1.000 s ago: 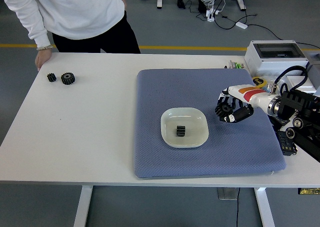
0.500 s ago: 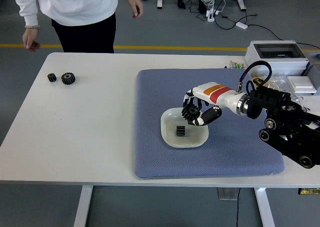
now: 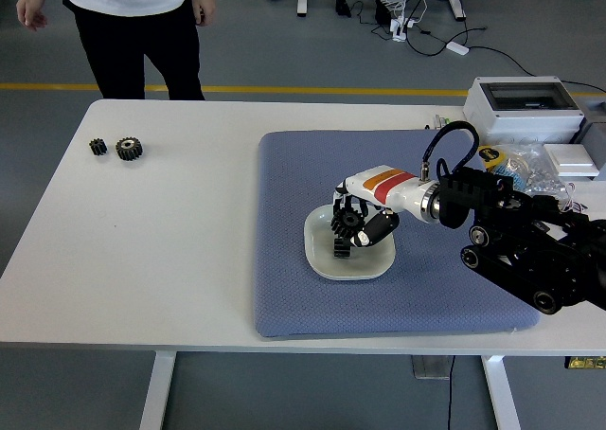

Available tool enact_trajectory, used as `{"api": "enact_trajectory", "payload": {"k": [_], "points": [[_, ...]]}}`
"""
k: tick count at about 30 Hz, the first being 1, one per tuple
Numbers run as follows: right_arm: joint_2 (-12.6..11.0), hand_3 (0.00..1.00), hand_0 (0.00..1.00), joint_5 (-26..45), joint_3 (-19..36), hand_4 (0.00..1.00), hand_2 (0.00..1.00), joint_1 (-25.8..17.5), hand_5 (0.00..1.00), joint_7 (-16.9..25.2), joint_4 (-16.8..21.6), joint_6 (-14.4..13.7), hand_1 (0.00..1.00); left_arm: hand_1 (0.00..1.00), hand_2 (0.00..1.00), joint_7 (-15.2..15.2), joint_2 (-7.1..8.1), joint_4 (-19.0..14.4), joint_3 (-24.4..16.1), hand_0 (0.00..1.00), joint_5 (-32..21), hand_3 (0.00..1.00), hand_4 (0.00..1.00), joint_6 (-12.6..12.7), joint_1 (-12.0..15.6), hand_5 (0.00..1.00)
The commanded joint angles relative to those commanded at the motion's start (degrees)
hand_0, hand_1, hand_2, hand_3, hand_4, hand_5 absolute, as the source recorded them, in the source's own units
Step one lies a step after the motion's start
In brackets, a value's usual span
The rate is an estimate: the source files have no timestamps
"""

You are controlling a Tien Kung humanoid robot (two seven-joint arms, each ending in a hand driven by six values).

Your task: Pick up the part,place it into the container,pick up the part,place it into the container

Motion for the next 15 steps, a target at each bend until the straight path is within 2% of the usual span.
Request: {"api": "enact_trajectory", "payload": {"k": [1,6,7,12,13,15], "points": [[0.21,0.582,0.312,-0.22,-0.05,0.773,0.544,0.03,0.194,-0.48,-0.44,0.73,0.425,0.687,0.729,-0.01,-0.01,0.0,0.04,0.711,-0.07,0.605,0.749,-0.01,-0.02,0.69],[0.55,0.582,0.312,0.02,-0.22,0.773,0.544,0.0,0.194,-0.81,-2.35,1.11,0.425,0.687,0.729,-0.08,-0.01,0.0,0.28,0.711,-0.33,0.605,0.749,-0.07,-0.2,0.69],[0.57,0.742,0.267,0.11,-0.2,0.888,0.581,-0.04,0.241,-0.76,-2.66,0.99,0.427,0.687,0.729,-0.07,-0.02,0.0,0.28,0.71,-0.32,0.606,0.749,-0.08,-0.19,0.69],[0.43,0.742,0.267,0.25,0.08,0.888,0.581,-0.15,0.241,-0.37,-3.58,0.67,0.427,0.687,0.729,0.04,-0.09,0.0,-0.16,0.71,0.11,0.606,0.749,-0.05,-0.01,0.69],[0.39,0.839,0.252,0.28,0.15,0.942,0.661,-0.13,0.263,-0.29,-3.64,0.72,0.426,0.687,0.728,0.05,-0.07,0.0,-0.25,0.71,0.19,0.605,0.749,-0.03,0.01,0.69],[0.35,0.839,0.252,0.24,0.25,0.942,0.661,-0.12,0.263,-0.25,-3.68,0.79,0.426,0.687,0.728,0.05,-0.05,0.0,-0.26,0.71,0.21,0.605,0.749,-0.03,0.0,0.69]]}}
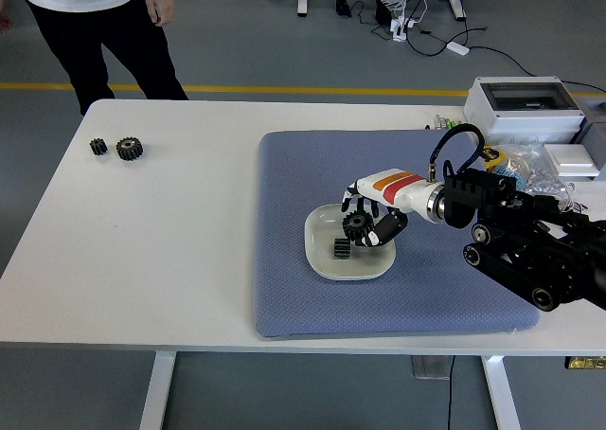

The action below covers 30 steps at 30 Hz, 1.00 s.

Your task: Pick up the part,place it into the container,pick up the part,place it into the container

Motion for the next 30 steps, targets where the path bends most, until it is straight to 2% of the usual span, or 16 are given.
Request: {"api": "enact_trajectory", "payload": {"k": [3,4,17,21,22,27,28,30], "points": [[-0.11,0.839,0.252,-0.06,0.21,0.942,0.661,-0.06,0.263,0.04,-0.15,0.19,0.426,0.687,0.728,-0.08,0.09,0.0,0.15,0.71,-0.18,0.605,0.749,-0.03,-0.2,0.69],[-0.16,0.844,0.238,-0.12,0.29,0.983,0.679,-0.09,0.286,0.03,-0.17,0.27,0.428,0.687,0.728,-0.09,0.09,0.0,0.18,0.71,-0.2,0.605,0.749,-0.04,-0.24,0.69],[-1.9,0.822,0.23,-1.23,5.12,0.992,0.68,-0.55,0.299,0.26,1.63,0.78,0.428,0.687,0.727,-0.03,0.01,0.0,-0.23,0.709,0.16,0.605,0.749,-0.02,-0.07,0.69],[-3.63,0.822,0.23,-1.74,8.93,0.992,0.68,-1.21,0.299,0.16,3.57,0.85,0.428,0.687,0.727,-0.1,-0.05,0.0,-0.13,0.709,0.03,0.605,0.749,-0.08,-0.09,0.69],[-4.12,0.771,0.238,-1.72,10.02,0.959,0.648,-1.42,0.302,0.05,3.99,0.77,0.428,0.687,0.727,-0.1,-0.07,0.0,-0.17,0.709,0.06,0.605,0.749,-0.08,-0.06,0.69],[-6.05,0.771,0.238,-0.56,14.56,0.959,0.648,-2.69,0.302,-0.36,4.2,0.19,0.428,0.687,0.727,-0.03,-0.09,0.0,-0.36,0.709,0.3,0.605,0.749,-0.04,0.05,0.69],[-6.61,0.649,0.429,0.64,16.15,0.907,0.647,-3.42,0.342,-0.46,3.56,-0.34,0.488,0.686,0.726,-0.05,-0.08,0.0,-0.34,0.709,0.27,0.605,0.749,-0.05,0.04,0.69],[-7.59,0.649,0.429,3.02,18.78,0.907,0.647,-4.71,0.342,-0.52,2.54,-1.6,0.488,0.686,0.726,-0.09,-0.06,0.0,-0.24,0.709,0.16,0.605,0.749,-0.08,-0.01,0.69]]}}
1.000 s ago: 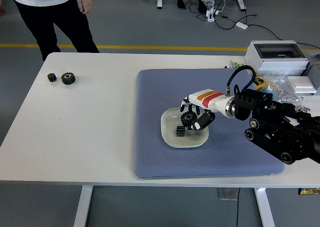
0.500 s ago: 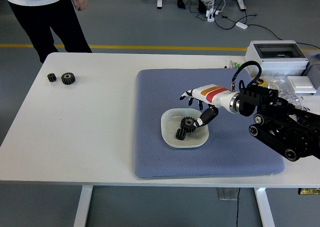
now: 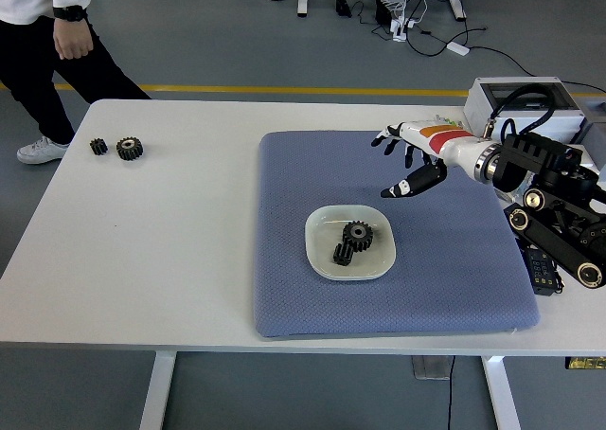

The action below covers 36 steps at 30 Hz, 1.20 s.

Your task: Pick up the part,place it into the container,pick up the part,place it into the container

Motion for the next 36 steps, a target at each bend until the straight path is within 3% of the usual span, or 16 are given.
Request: {"api": "enact_trajectory", "payload": {"k": [3,4,9,10,13,15,16,21,22,26,28,36], "points": [[-1.39,0.649,0.429,3.83,3.01,0.907,0.647,-1.58,0.342,-0.6,-1.04,-1.97,0.488,0.686,0.726,-0.04,0.01,0.0,0.0,0.709,0.04,0.605,0.749,-0.02,0.0,0.69],[-2.17,0.612,0.569,5.65,4.32,0.917,0.722,-2.43,0.342,-0.7,-1.62,-3.1,0.629,0.685,0.726,-0.06,-0.02,0.0,-0.07,0.709,0.12,0.605,0.749,-0.02,0.02,0.69],[-5.0,0.612,0.569,16.04,9.29,0.917,0.722,-6.07,0.342,0.21,-2.65,-6.26,0.629,0.685,0.726,-0.01,-0.09,0.0,-0.24,0.709,0.52,0.605,0.749,-0.03,0.25,0.69],[-5.4,0.639,0.792,18.27,9.92,0.939,0.792,-6.7,0.391,0.26,-2.56,-6.57,0.753,0.685,0.726,0.01,-0.08,0.0,-0.24,0.708,0.59,0.605,0.749,-0.04,0.28,0.691],[-7.23,0.639,0.792,25.46,14.42,0.939,0.792,-10.2,0.391,-0.94,-2.17,-7.87,0.753,0.685,0.726,-0.09,-0.09,0.0,-0.16,0.708,0.61,0.605,0.749,-0.07,0.33,0.691],[-8.22,0.639,0.792,30.31,17.62,0.939,0.792,-12.44,0.391,-1.05,-2.17,-7.59,0.753,0.685,0.726,-0.15,-0.14,0.0,0.02,0.708,0.49,0.605,0.749,-0.12,0.38,0.691],[-8.68,0.821,0.867,32.91,19.0,0.998,0.85,-13.51,0.588,-0.91,-2.07,-7.23,0.828,0.685,0.727,-0.18,-0.19,0.0,0.05,0.707,0.46,0.606,0.749,-0.13,0.41,0.69],[-10.22,0.821,0.867,44.83,25.7,0.998,0.85,-18.49,0.588,1.06,-0.4,-3.86,0.828,0.685,0.727,-0.15,-0.53,0.0,0.21,0.707,0.54,0.606,0.749,-0.16,0.81,0.69],[-10.31,0.852,0.855,47.06,26.72,0.998,0.853,-19.16,0.691,1.38,-0.05,-3.43,0.827,0.685,0.726,-0.13,-0.57,0.0,0.2,0.708,0.59,0.606,0.748,-0.16,0.88,0.691],[-10.49,0.852,0.855,56.75,31.24,0.998,0.853,-22.21,0.691,1.98,1.66,-0.75,0.827,0.685,0.726,-0.14,-0.69,0.0,0.35,0.708,0.61,0.606,0.748,-0.18,0.97,0.691],[-10.55,0.859,0.841,61.59,33.01,0.998,0.844,-23.53,0.75,2.05,2.5,-0.01,0.817,0.685,0.726,-0.21,-0.72,0.0,0.57,0.708,0.45,0.605,0.749,-0.2,0.86,0.692],[-9.87,0.858,0.838,80.01,37.97,0.998,0.841,-28.02,0.782,1.5,6.17,2.05,0.816,0.685,0.727,-0.25,-1.33,0.0,0.64,0.707,0.47,0.604,0.749,-0.3,0.51,0.691]]}}
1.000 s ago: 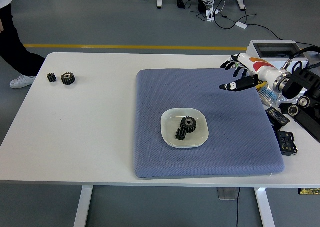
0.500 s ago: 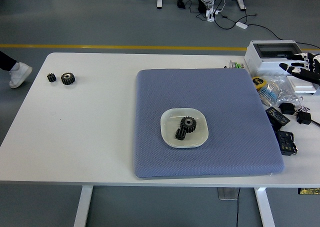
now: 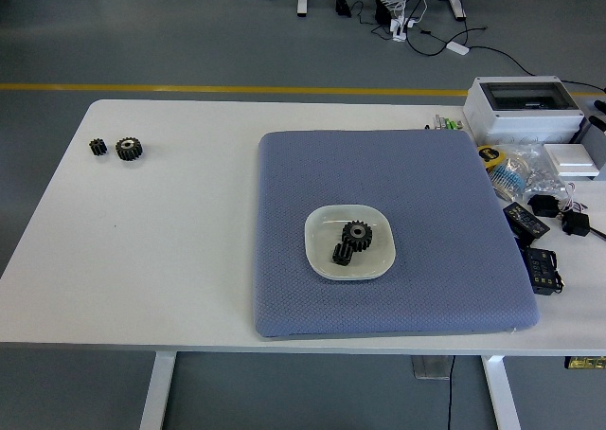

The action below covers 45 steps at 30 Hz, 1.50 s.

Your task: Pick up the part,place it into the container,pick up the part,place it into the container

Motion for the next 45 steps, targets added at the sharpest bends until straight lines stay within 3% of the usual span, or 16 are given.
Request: {"api": "enact_trajectory", "payload": {"k": [4,7,12,19,27,28,40,45], "points": [[0.87,0.84,0.835,-3.78,2.85,0.998,0.835,-1.99,0.808,-2.2,1.19,0.47,0.812,0.685,0.727,0.15,-0.3,0.0,-0.59,0.707,0.68,0.606,0.749,-0.02,0.01,0.691],[3.08,0.84,0.835,-9.0,7.24,0.998,0.835,-4.64,0.808,-3.19,2.75,1.04,0.812,0.685,0.727,0.15,-0.43,0.0,-0.87,0.707,1.03,0.606,0.749,-0.07,-0.22,0.691],[7.6,0.83,0.822,-17.2,15.04,0.998,0.83,-9.07,0.817,-1.79,6.03,1.04,0.793,0.685,0.726,0.24,-0.71,0.0,-1.04,0.707,1.31,0.605,0.75,-0.11,-0.47,0.692],[10.94,0.822,0.801,-24.4,18.54,0.998,0.822,-13.63,0.818,0.27,9.38,1.1,0.781,0.685,0.726,0.28,-0.87,0.0,-0.82,0.707,1.36,0.606,0.75,-0.16,-0.72,0.692],[17.95,0.823,0.785,-30.4,26.08,0.998,0.814,-18.91,0.832,1.9,13.25,0.86,0.77,0.685,0.727,0.15,-0.82,0.0,-0.13,0.707,0.68,0.605,0.75,-0.29,-1.35,0.692],[18.18,0.804,0.748,-29.99,26.25,0.998,0.787,-19.27,0.829,2.35,13.54,0.58,0.728,0.684,0.726,0.23,-0.83,0.0,-0.13,0.707,0.76,0.605,0.751,-0.25,-1.24,0.692],[18.08,0.801,0.72,-28.3,27.02,0.998,0.783,-20.44,0.826,3.37,13.58,-0.79,0.704,0.685,0.726,0.47,0.33,0.0,1.52,0.706,0.52,0.605,0.751,-0.22,-1.83,0.692],[19.44,0.801,0.72,-28.81,26.15,0.998,0.783,-20.63,0.826,3.77,12.98,-1.04,0.704,0.685,0.726,0.71,0.75,0.0,2.74,0.706,0.61,0.605,0.751,-0.22,-0.67,0.692]]}}
